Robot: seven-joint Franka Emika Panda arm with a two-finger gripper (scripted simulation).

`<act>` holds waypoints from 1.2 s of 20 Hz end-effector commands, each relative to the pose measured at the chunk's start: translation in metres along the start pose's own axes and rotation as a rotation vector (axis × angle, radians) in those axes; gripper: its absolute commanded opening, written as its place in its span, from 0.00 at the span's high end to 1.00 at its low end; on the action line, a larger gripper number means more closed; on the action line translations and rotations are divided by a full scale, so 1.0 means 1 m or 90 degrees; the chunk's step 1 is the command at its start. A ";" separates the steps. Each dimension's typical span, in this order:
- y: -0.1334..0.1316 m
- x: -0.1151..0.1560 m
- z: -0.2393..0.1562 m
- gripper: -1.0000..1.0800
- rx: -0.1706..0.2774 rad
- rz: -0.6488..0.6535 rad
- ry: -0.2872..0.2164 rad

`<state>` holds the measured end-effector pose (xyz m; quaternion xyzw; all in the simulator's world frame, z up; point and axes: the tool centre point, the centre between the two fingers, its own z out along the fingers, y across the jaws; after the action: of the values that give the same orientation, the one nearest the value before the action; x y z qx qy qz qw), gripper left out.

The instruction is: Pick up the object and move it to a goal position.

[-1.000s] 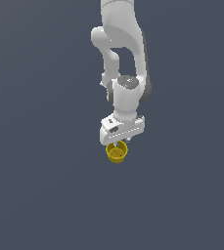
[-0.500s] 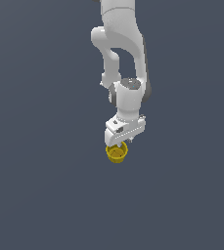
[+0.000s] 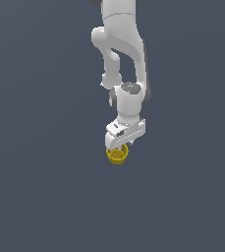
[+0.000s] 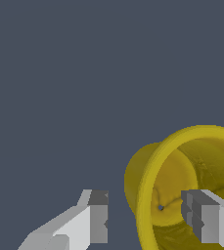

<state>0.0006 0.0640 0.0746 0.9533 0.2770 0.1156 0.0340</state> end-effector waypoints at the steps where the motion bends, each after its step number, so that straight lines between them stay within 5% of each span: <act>1: 0.000 -0.001 0.009 0.38 0.000 -0.001 0.000; 6: -0.001 -0.001 0.016 0.38 0.000 -0.002 0.000; 7: -0.001 -0.001 0.016 1.00 0.000 -0.002 0.000; 24: 0.005 0.008 0.012 1.00 0.000 -0.002 0.000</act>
<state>0.0087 0.0641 0.0618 0.9530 0.2784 0.1141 0.0339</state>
